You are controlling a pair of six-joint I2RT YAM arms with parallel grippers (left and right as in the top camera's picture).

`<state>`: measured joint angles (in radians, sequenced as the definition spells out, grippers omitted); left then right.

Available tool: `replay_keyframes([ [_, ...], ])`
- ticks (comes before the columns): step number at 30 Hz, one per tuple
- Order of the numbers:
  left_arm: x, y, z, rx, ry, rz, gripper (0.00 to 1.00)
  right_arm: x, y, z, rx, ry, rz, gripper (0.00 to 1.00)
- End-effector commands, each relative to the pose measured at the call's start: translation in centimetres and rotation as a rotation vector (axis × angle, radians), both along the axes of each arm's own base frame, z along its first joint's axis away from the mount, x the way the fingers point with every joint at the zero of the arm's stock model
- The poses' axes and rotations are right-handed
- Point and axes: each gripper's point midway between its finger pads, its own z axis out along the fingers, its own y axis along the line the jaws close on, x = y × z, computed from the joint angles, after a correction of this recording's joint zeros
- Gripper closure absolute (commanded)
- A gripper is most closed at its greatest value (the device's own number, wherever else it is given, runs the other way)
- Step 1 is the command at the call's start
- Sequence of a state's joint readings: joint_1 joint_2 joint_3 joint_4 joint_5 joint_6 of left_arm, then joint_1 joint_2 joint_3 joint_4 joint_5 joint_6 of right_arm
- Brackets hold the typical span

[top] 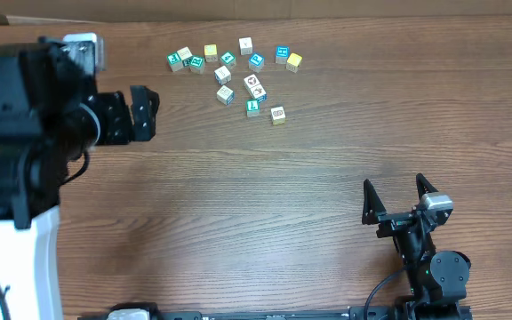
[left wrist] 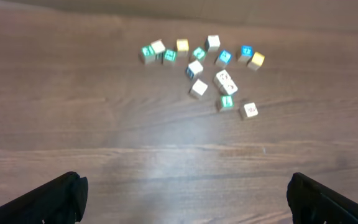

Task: Form a horizontal line
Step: 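Raise the left arm and swing it forward toward the block cluster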

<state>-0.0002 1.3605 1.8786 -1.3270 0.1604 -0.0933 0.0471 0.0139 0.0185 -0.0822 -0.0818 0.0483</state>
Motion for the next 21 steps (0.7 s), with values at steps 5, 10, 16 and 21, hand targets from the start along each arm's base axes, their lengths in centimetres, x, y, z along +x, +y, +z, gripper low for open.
replay_keyframes([
  [5,1.8,-0.3,-1.7,0.008,0.06,-0.032,0.62,0.0,0.0,-0.1,-0.004,-0.006,0.003,0.0],
  [10,2.7,-0.4,-3.5,0.006,0.122,-0.032,0.96,0.0,0.0,-0.1,-0.004,-0.006,0.003,0.0],
  [16,3.5,-0.4,-5.5,0.003,0.196,-0.035,0.96,0.0,0.0,-0.1,-0.004,-0.006,0.003,0.0],
  [21,4.0,-0.4,-6.9,0.002,0.245,-0.035,0.96,0.0,0.0,-0.1,-0.004,-0.006,0.003,0.0],
])
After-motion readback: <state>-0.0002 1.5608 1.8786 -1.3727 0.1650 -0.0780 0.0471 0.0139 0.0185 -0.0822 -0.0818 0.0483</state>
